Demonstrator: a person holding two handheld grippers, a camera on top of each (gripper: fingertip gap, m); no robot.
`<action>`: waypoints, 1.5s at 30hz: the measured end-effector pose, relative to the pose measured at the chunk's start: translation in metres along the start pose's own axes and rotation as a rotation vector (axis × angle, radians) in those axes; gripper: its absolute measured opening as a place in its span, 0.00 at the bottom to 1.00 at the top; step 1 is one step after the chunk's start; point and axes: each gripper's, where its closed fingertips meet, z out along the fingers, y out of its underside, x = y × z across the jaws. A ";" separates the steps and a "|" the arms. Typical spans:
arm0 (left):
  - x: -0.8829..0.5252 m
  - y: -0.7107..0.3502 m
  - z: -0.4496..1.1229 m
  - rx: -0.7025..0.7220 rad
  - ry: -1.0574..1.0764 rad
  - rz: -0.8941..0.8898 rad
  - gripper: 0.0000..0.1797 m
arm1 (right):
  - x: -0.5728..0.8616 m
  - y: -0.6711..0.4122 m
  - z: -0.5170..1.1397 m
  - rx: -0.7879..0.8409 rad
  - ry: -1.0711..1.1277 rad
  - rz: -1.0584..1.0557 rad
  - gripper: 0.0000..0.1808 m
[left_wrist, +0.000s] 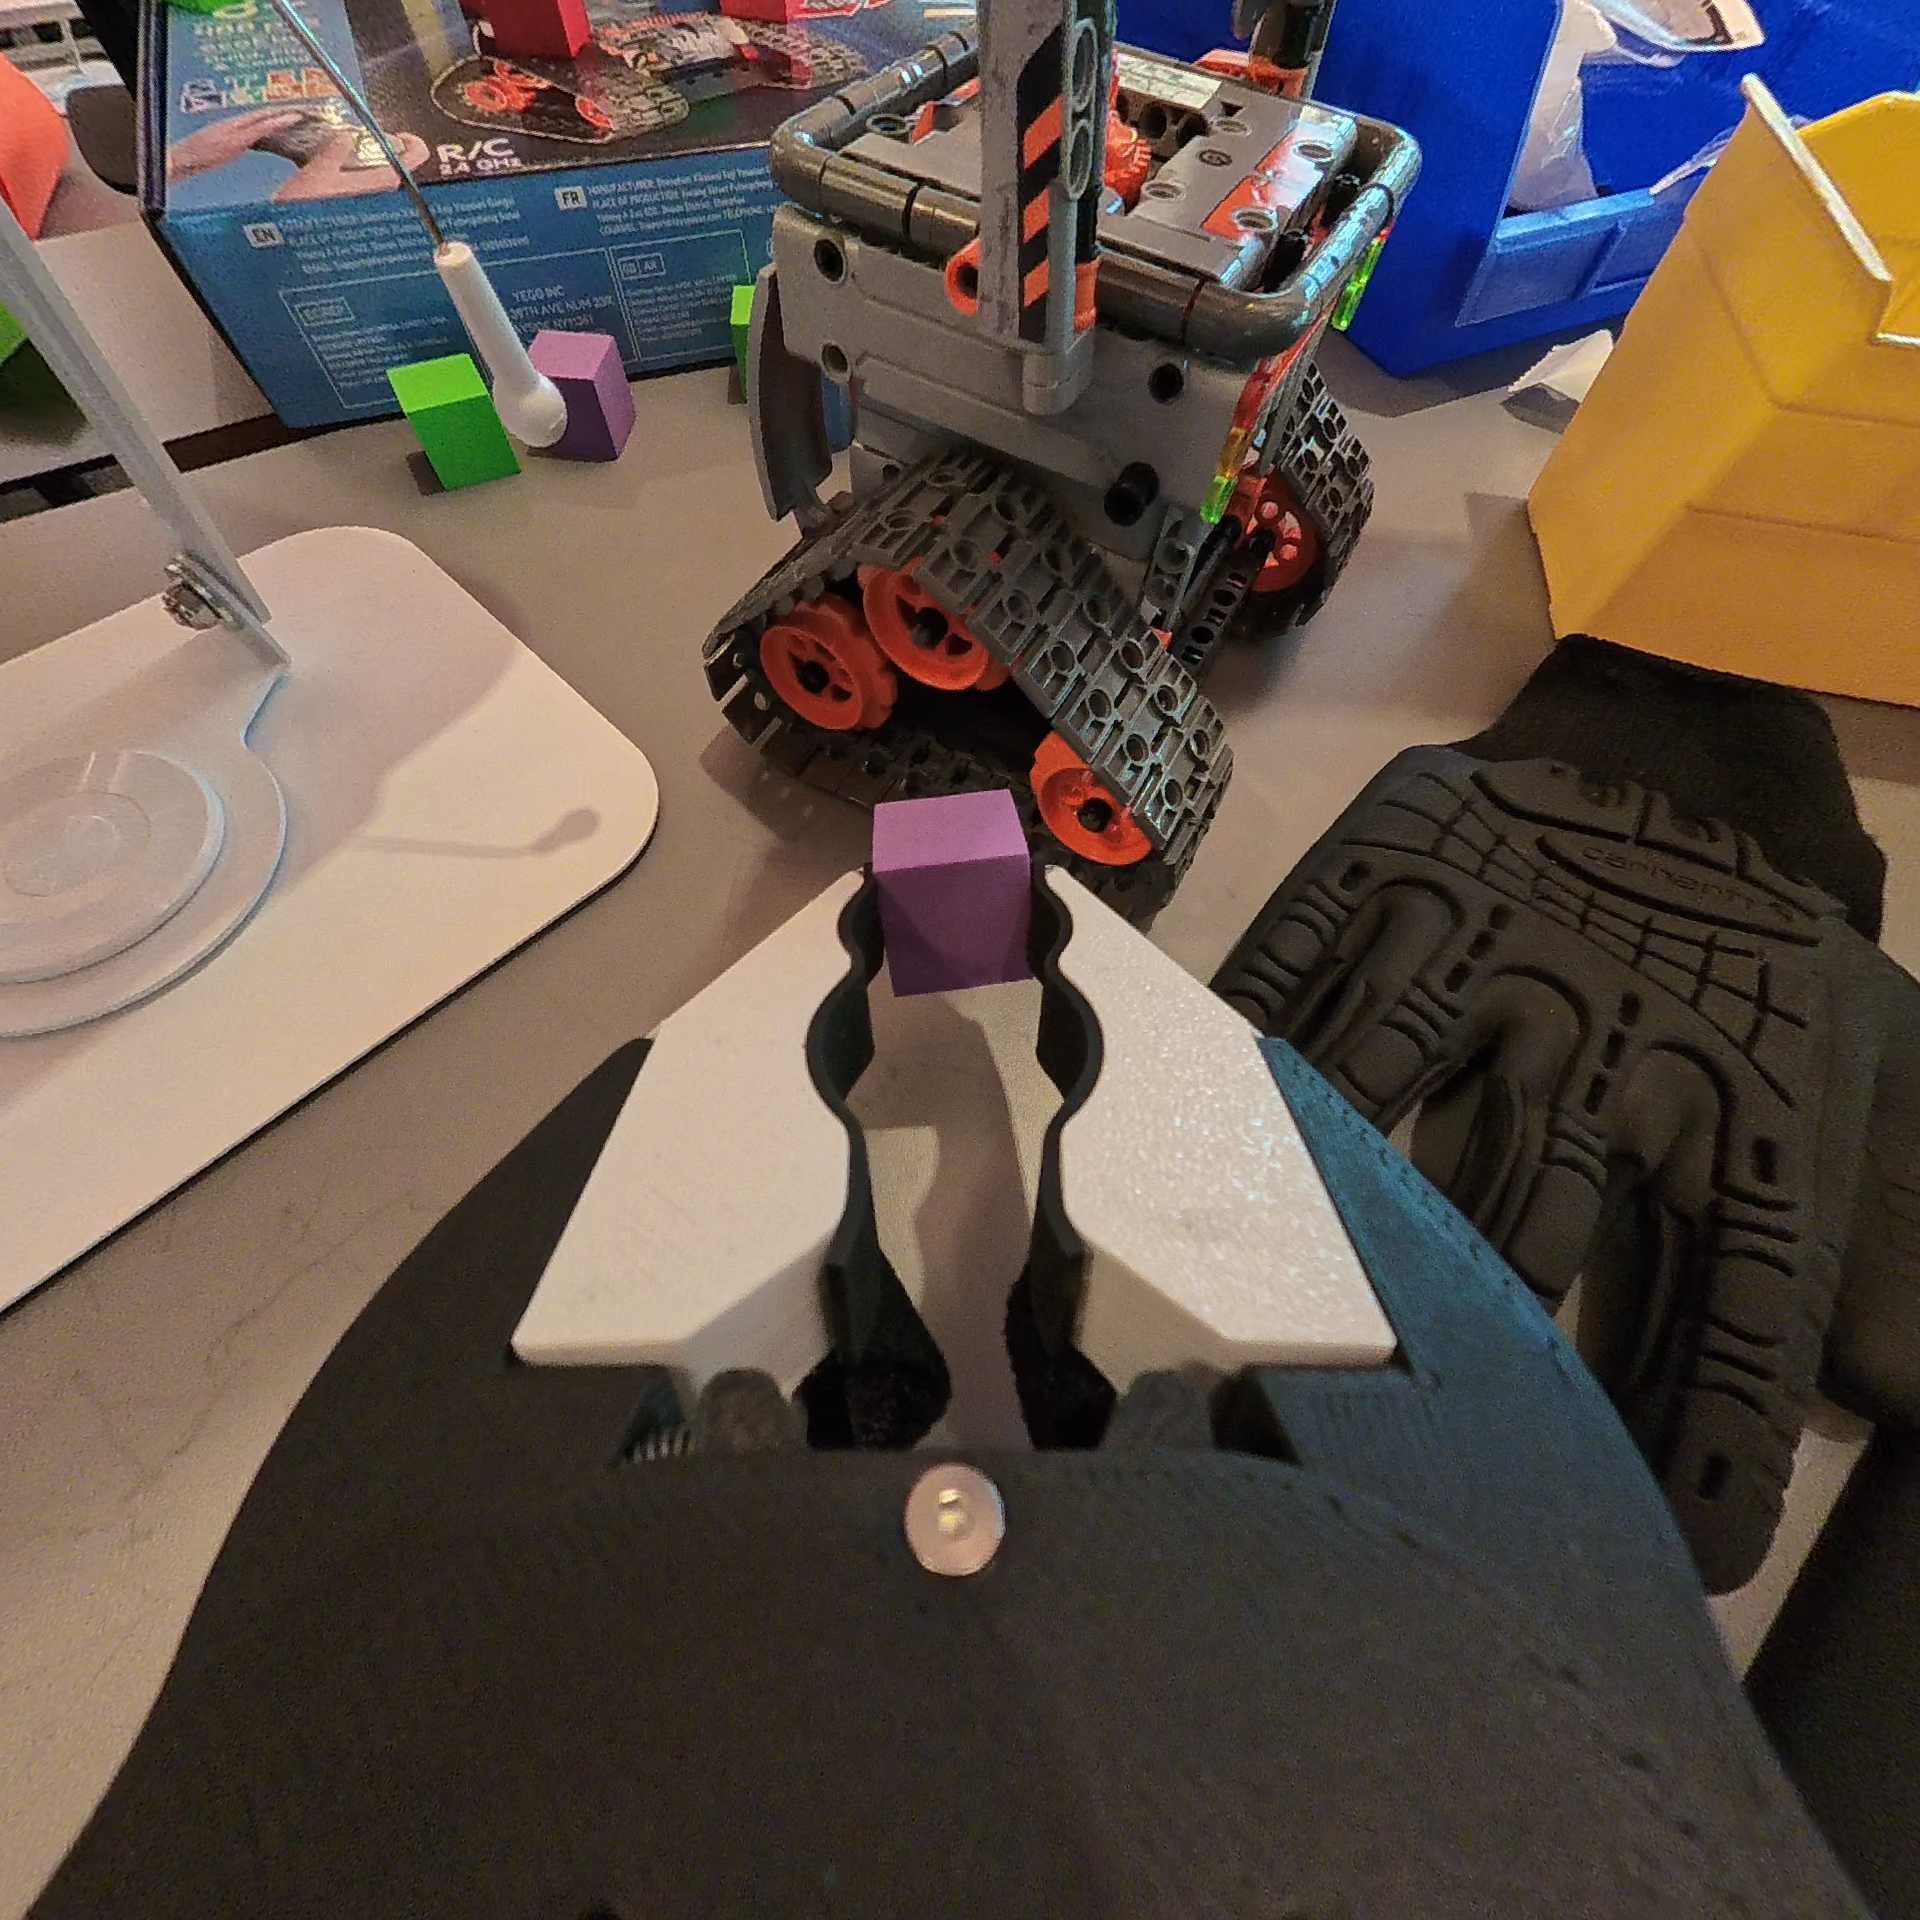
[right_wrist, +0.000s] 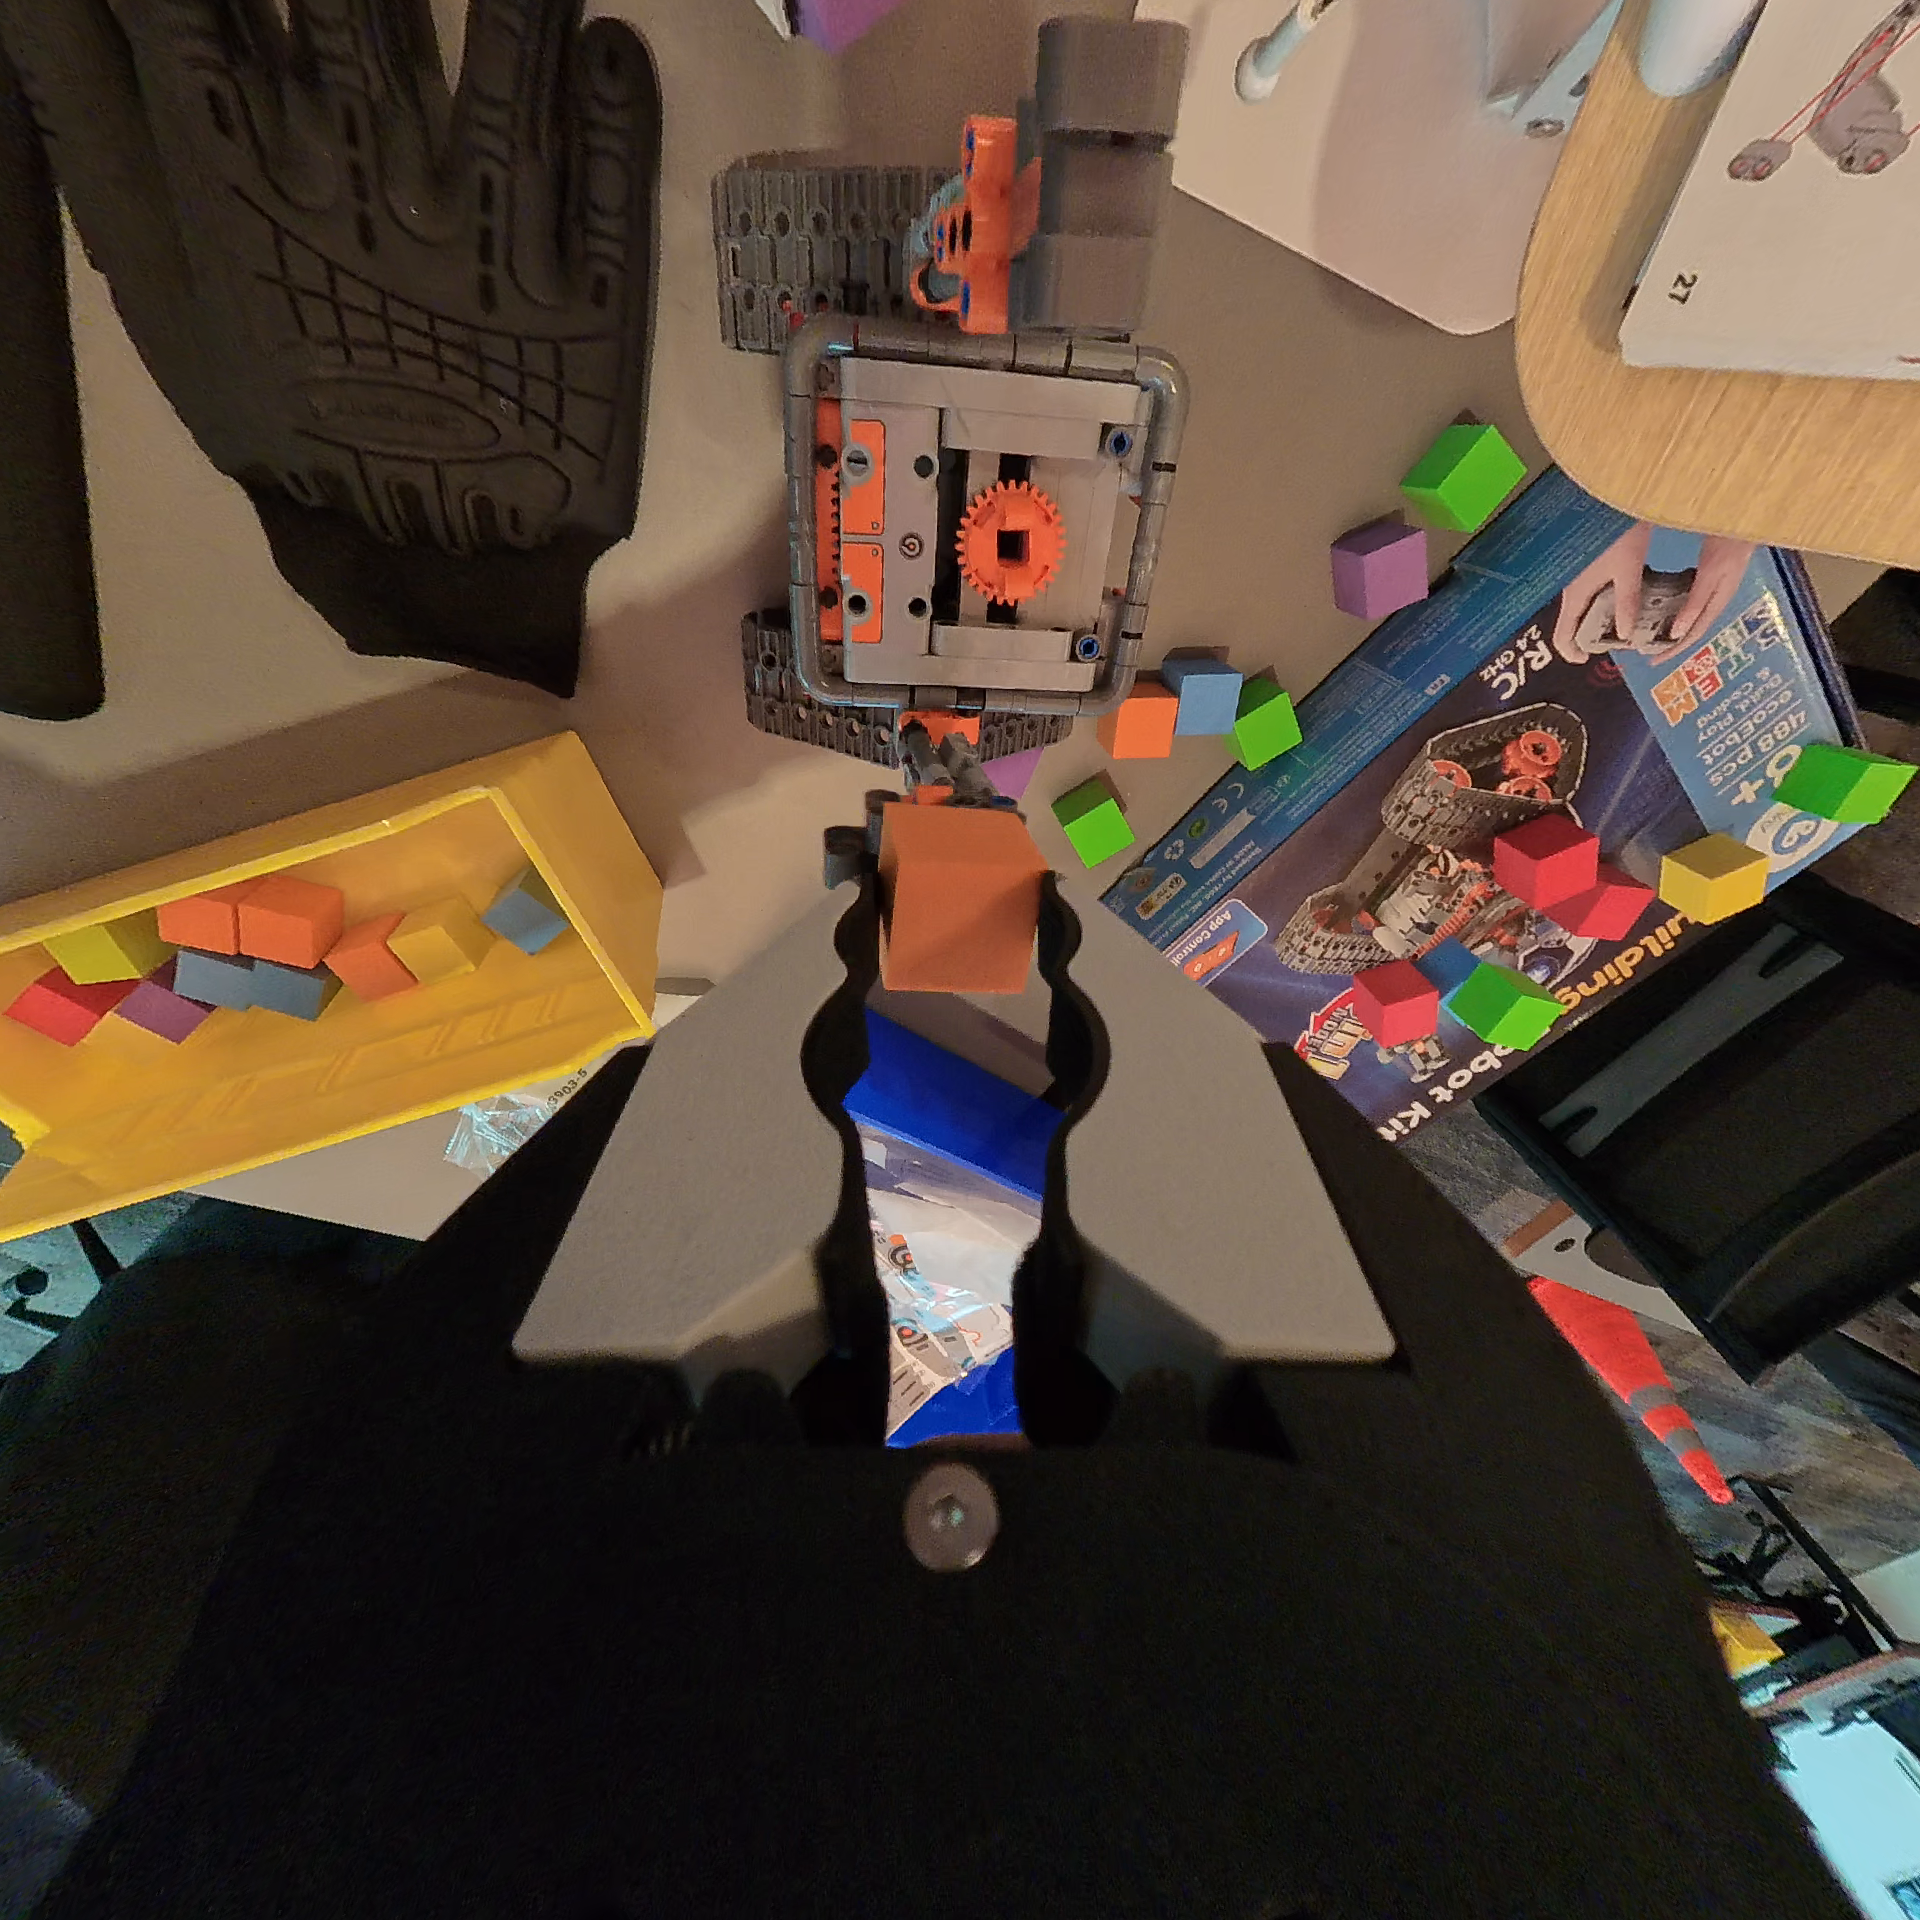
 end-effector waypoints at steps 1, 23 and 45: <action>0.000 0.000 0.000 0.000 0.000 0.001 0.14 | -0.001 0.000 0.000 0.002 -0.006 0.000 0.16; 0.000 0.001 0.000 -0.001 -0.001 0.000 0.14 | -0.002 0.003 -0.001 0.038 -0.029 0.039 0.15; 0.001 -0.003 -0.003 0.019 0.010 0.007 0.14 | 0.005 -0.001 -0.018 0.144 0.005 0.129 0.24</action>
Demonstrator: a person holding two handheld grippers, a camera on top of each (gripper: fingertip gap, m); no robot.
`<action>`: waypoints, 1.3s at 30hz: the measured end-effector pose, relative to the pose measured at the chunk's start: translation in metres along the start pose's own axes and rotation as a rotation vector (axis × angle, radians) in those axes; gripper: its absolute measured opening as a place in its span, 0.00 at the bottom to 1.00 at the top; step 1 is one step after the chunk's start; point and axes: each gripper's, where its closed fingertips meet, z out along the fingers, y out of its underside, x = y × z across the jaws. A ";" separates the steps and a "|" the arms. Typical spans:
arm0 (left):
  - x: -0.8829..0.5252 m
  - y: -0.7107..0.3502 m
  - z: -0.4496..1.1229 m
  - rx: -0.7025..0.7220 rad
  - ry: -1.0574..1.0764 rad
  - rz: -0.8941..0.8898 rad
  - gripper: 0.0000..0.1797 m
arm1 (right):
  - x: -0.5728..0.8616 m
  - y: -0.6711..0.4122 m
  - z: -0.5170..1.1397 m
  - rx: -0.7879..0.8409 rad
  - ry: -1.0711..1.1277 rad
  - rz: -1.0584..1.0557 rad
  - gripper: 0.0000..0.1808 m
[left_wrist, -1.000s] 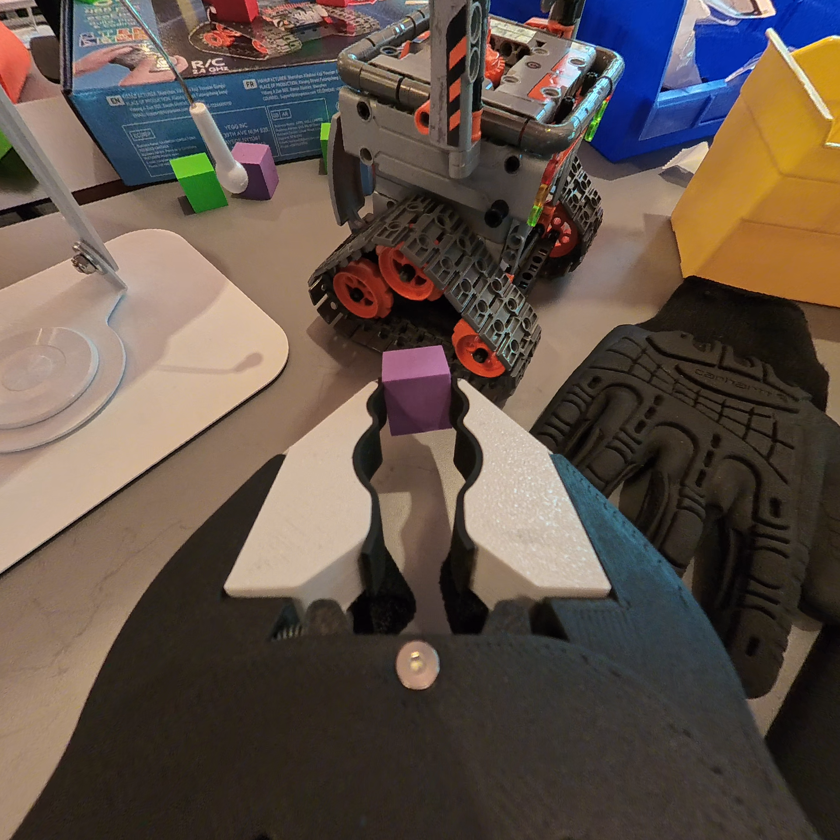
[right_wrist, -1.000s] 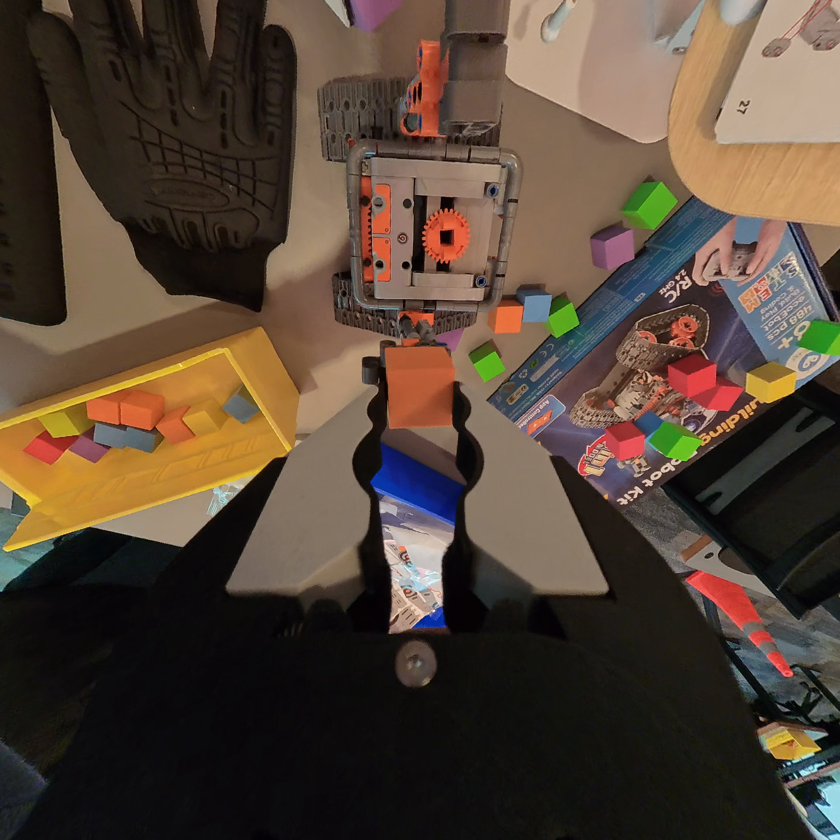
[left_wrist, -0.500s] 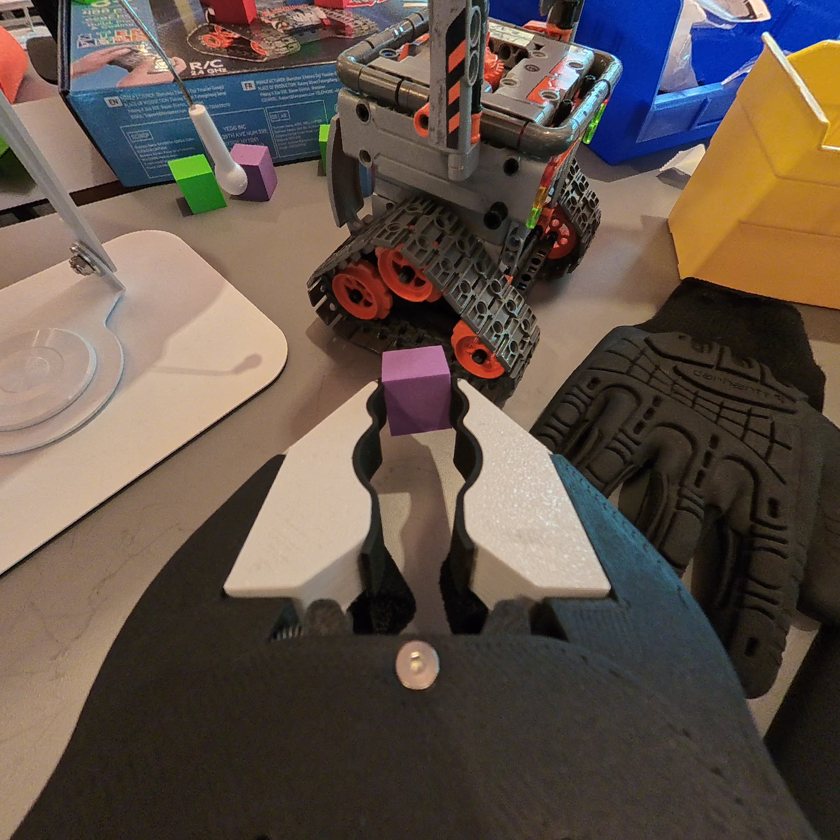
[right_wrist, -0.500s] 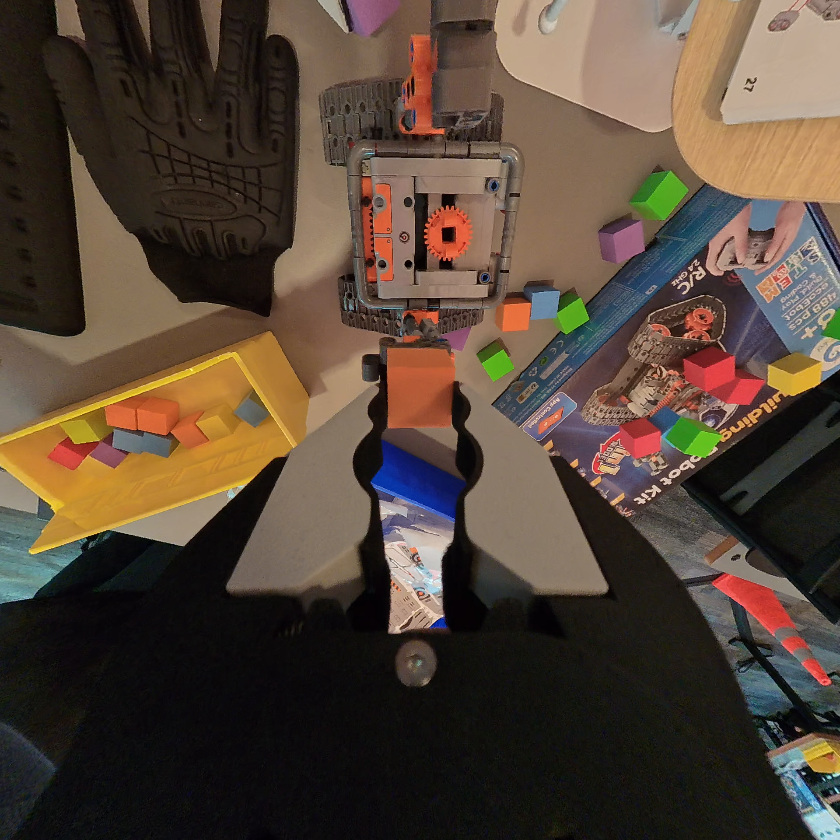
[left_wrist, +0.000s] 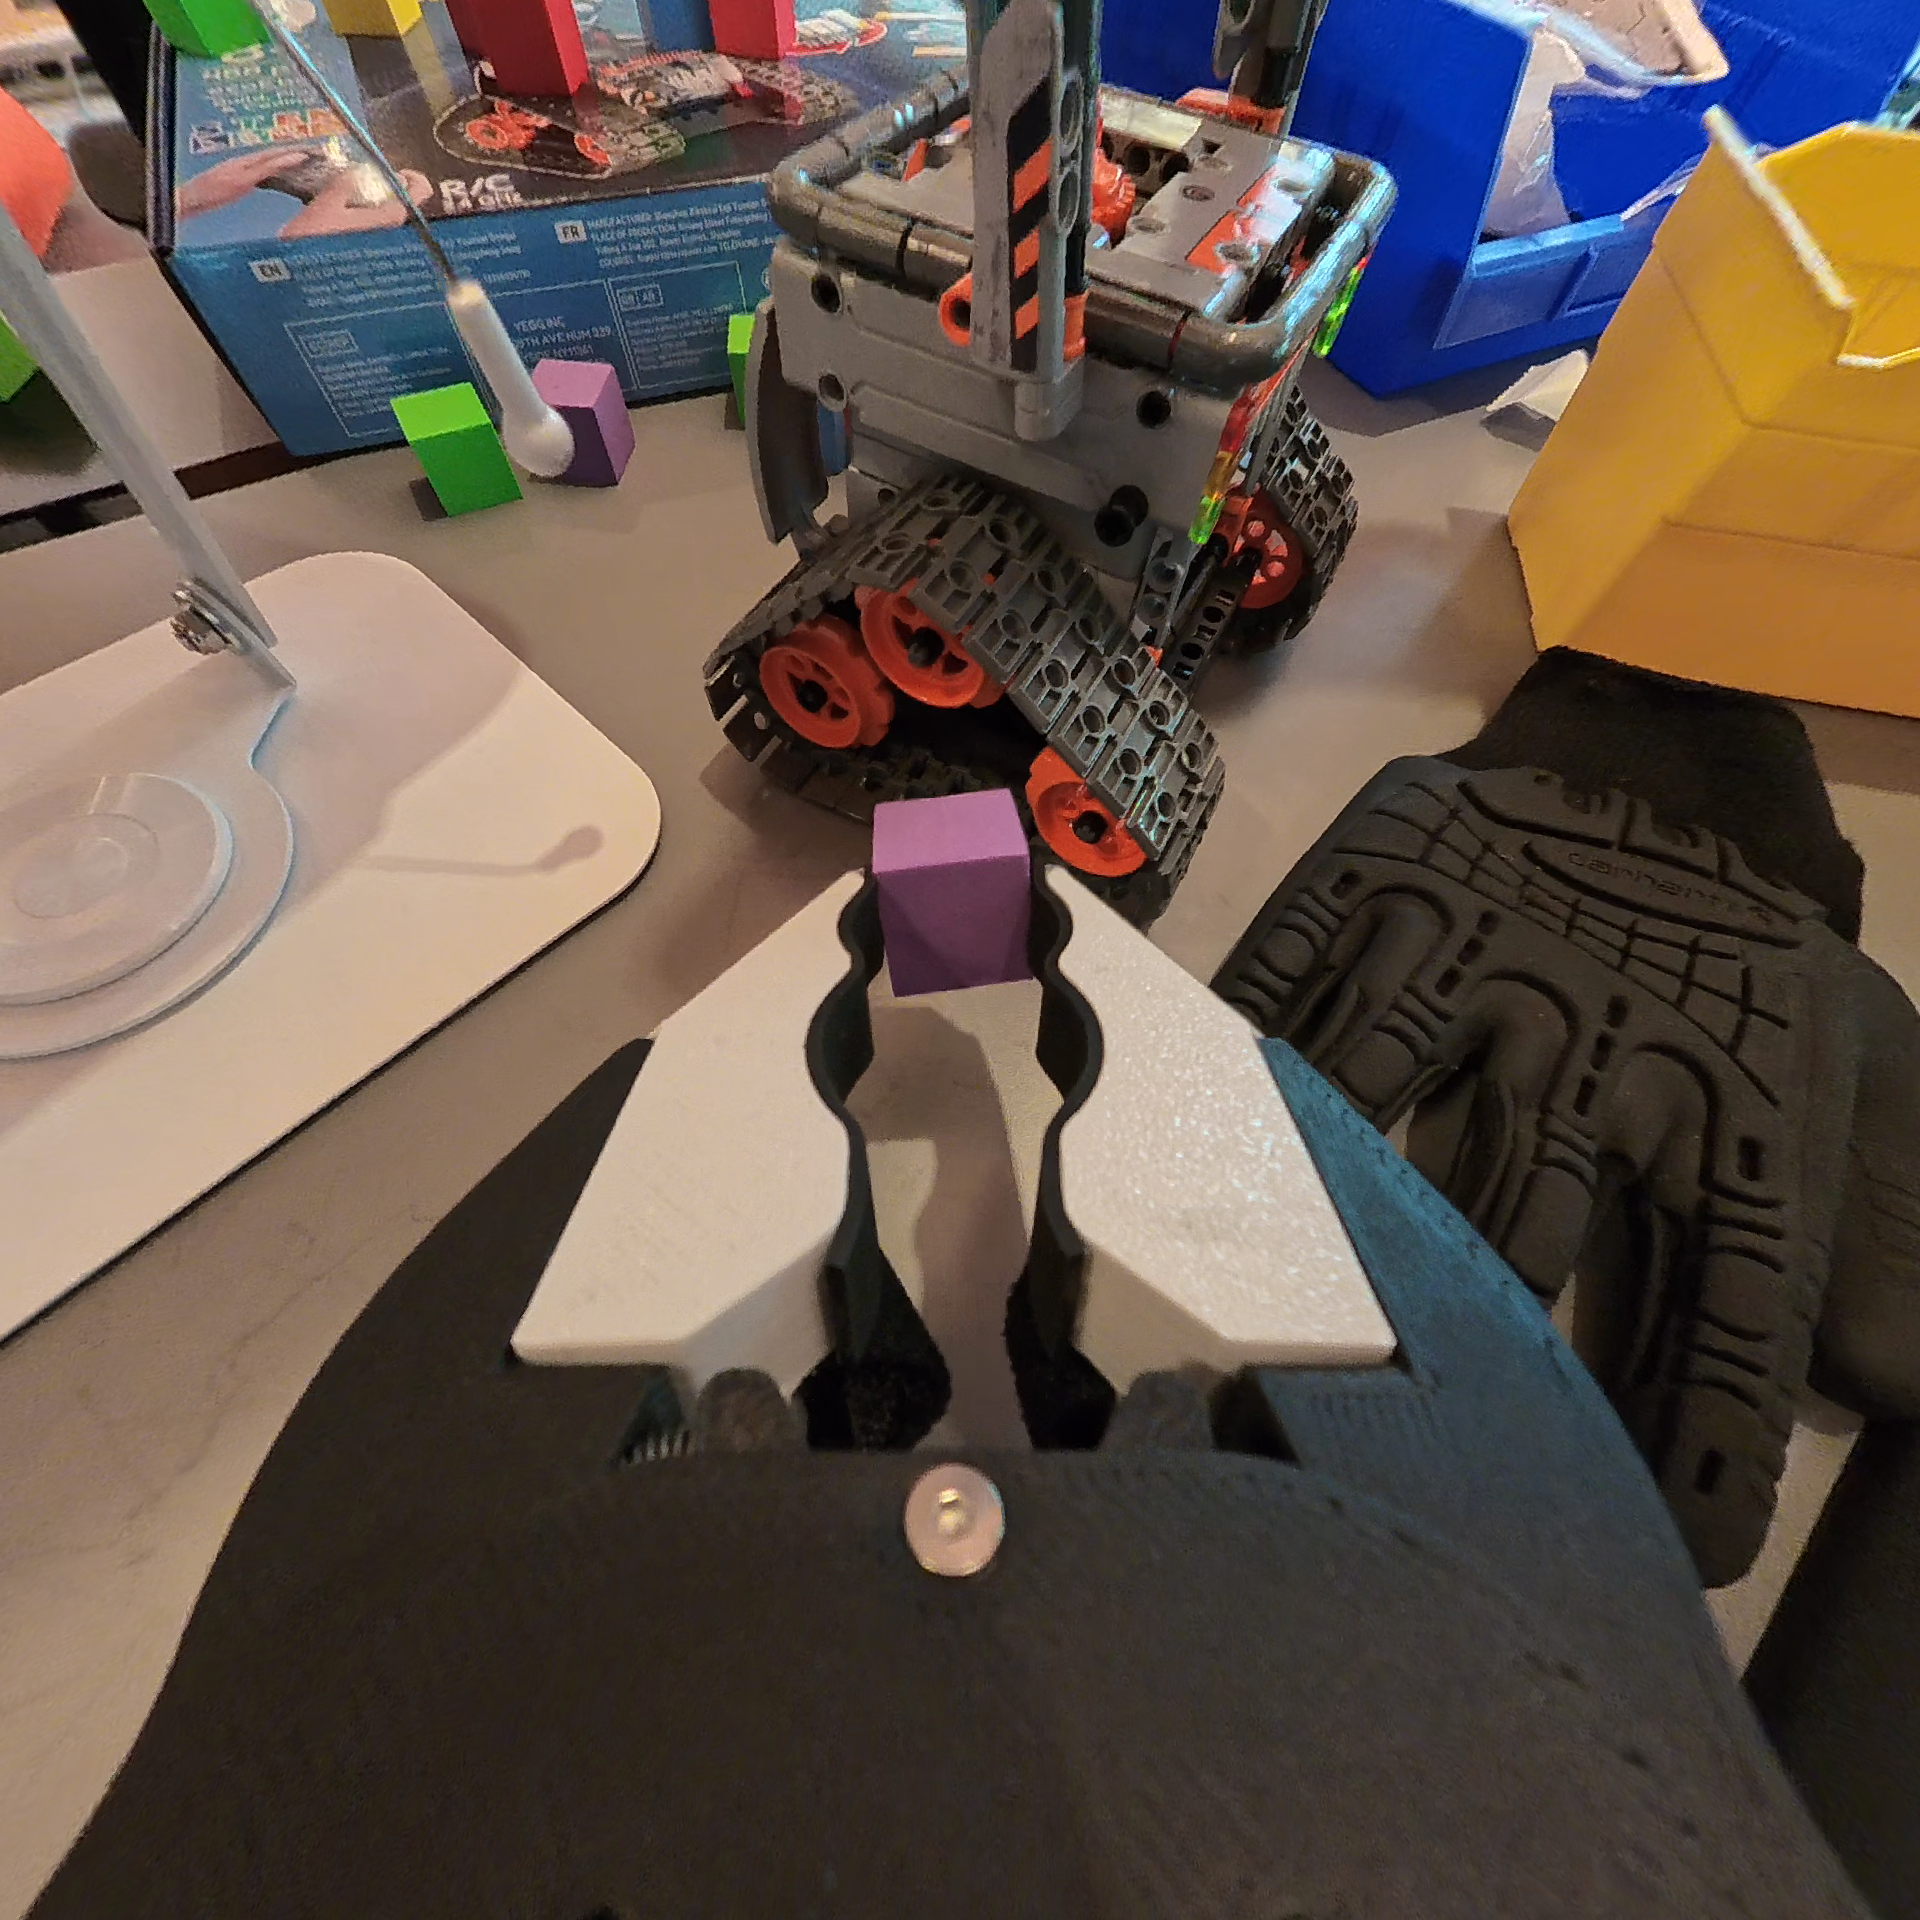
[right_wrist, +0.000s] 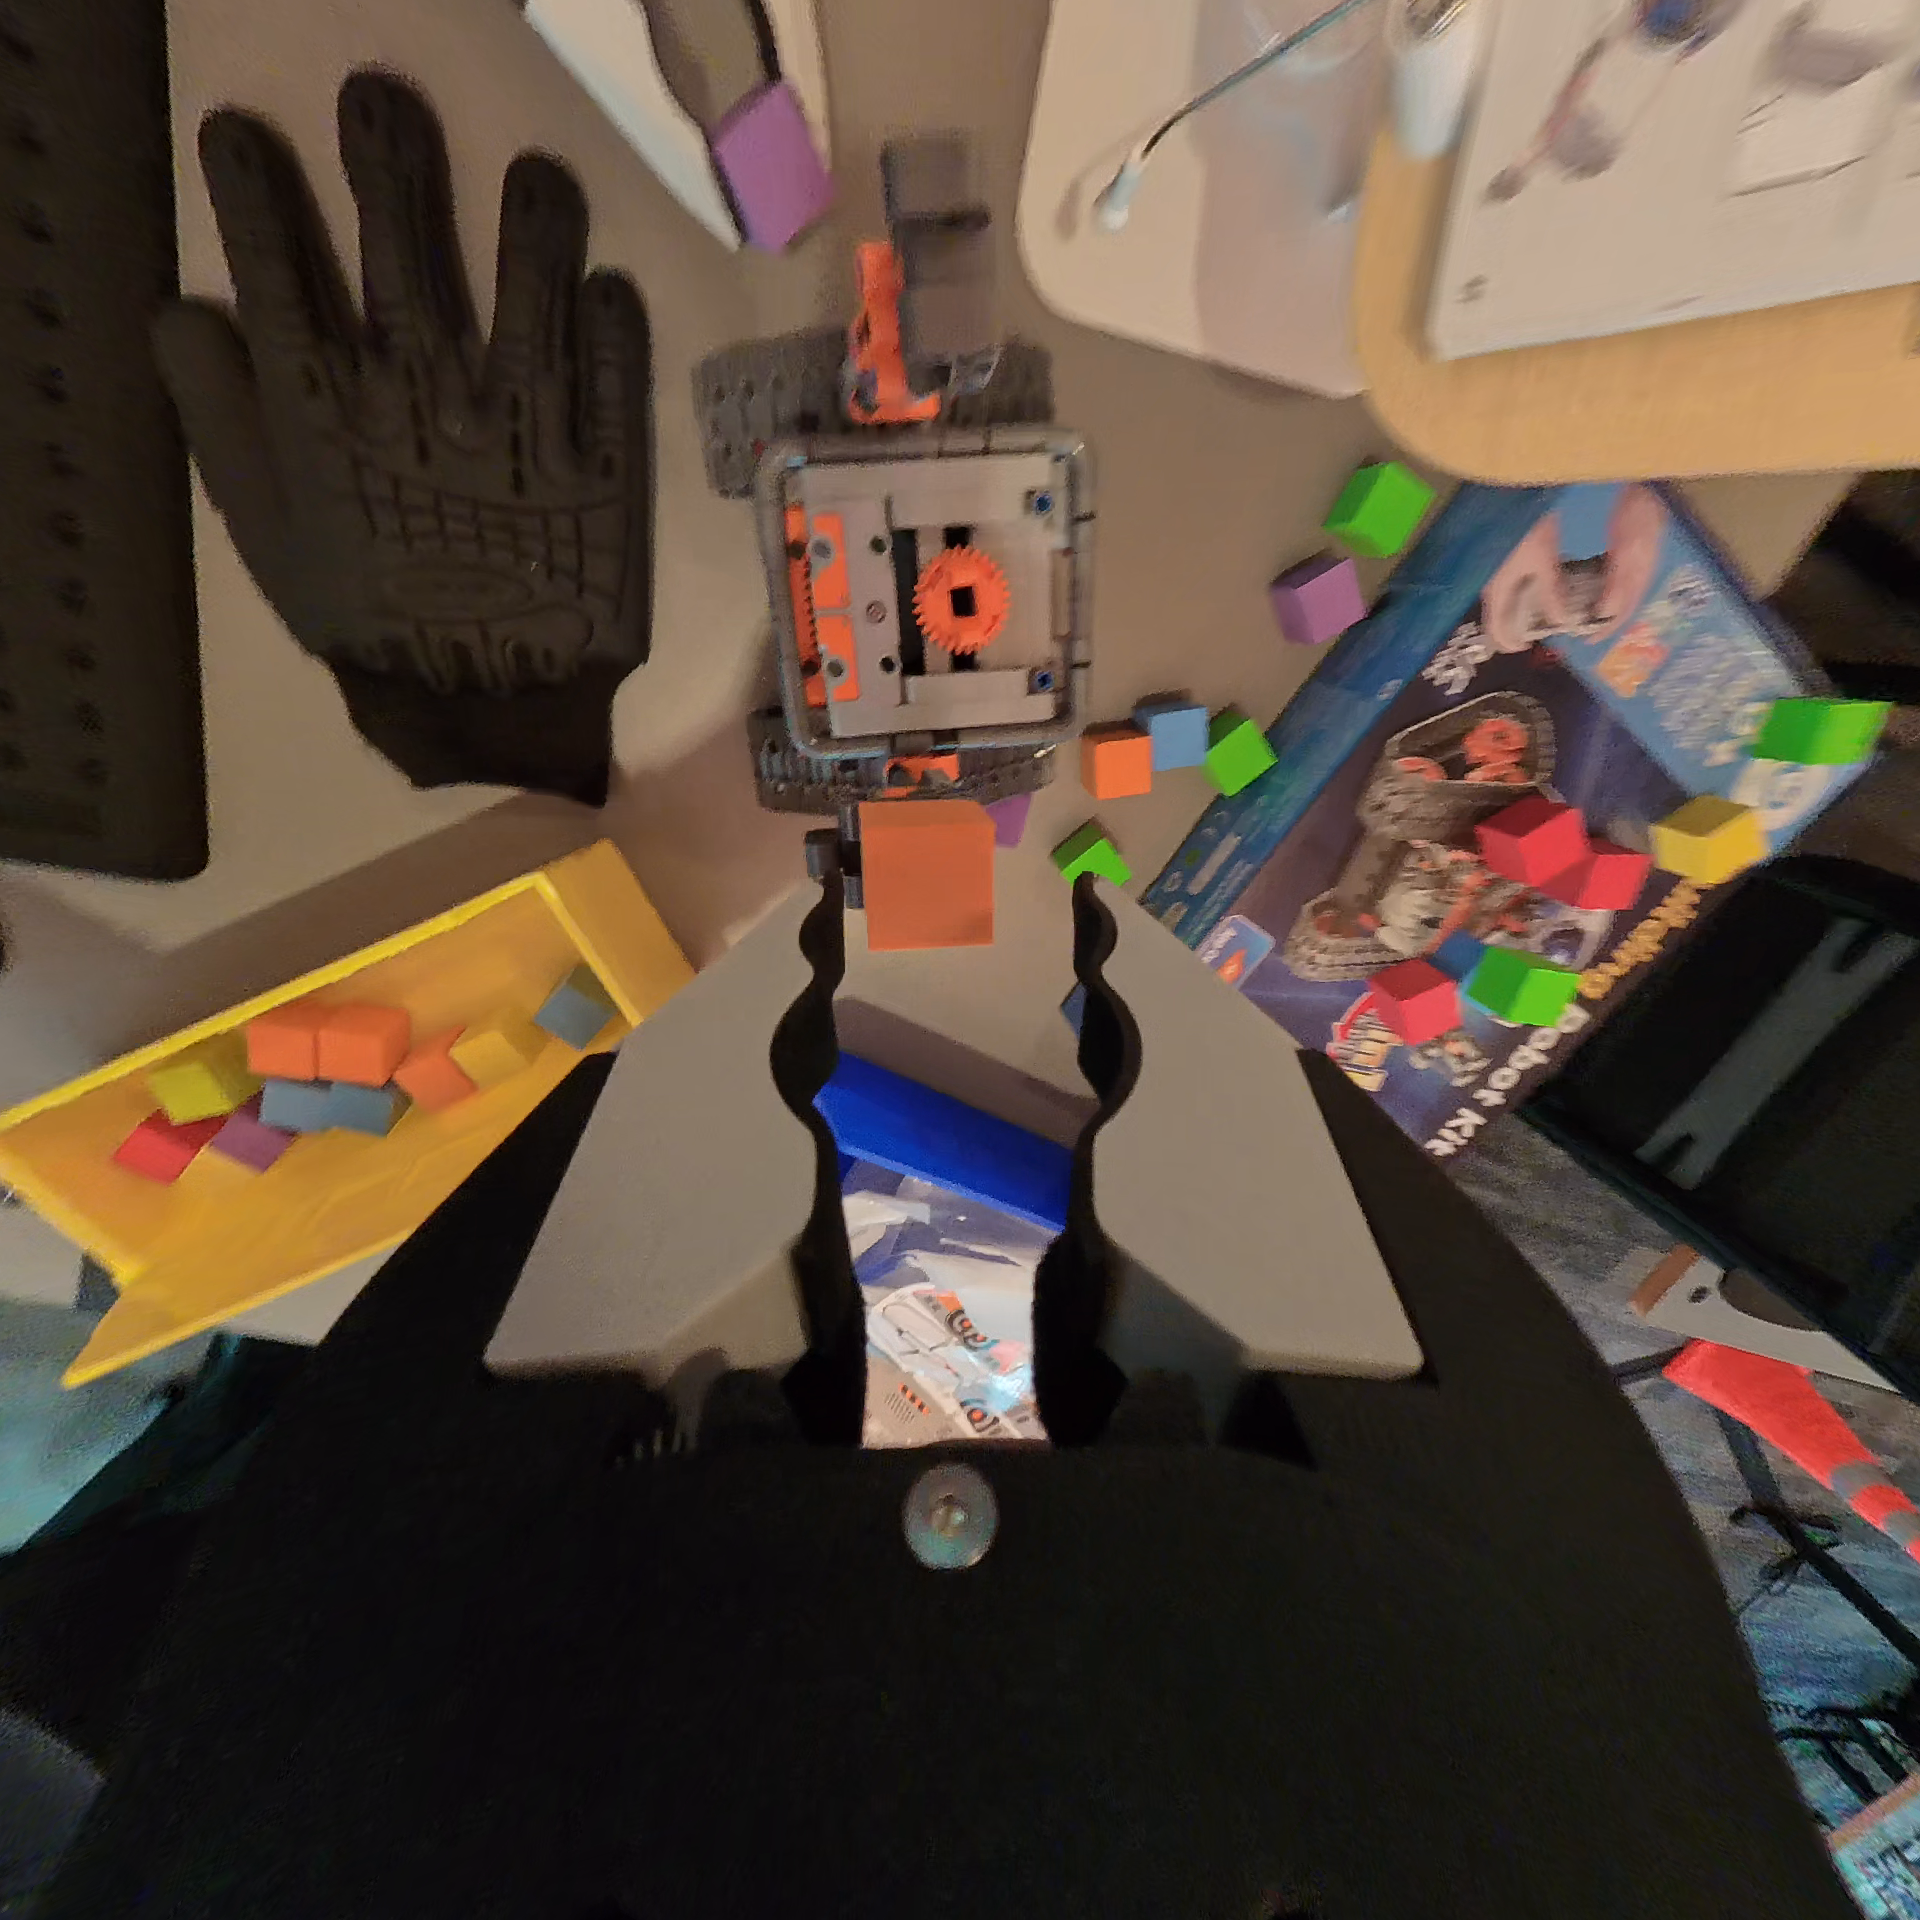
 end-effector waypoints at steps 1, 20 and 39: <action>0.000 -0.004 -0.003 0.019 0.003 0.003 0.14 | 0.001 -0.005 -0.009 0.037 0.042 0.001 0.24; 0.143 -0.129 -0.087 0.402 0.326 0.347 0.14 | -0.143 -0.105 0.002 0.619 -0.015 -0.110 0.21; 0.097 -0.110 -0.051 0.358 0.184 0.315 0.00 | -0.073 -0.037 -0.065 0.568 0.096 -0.047 0.13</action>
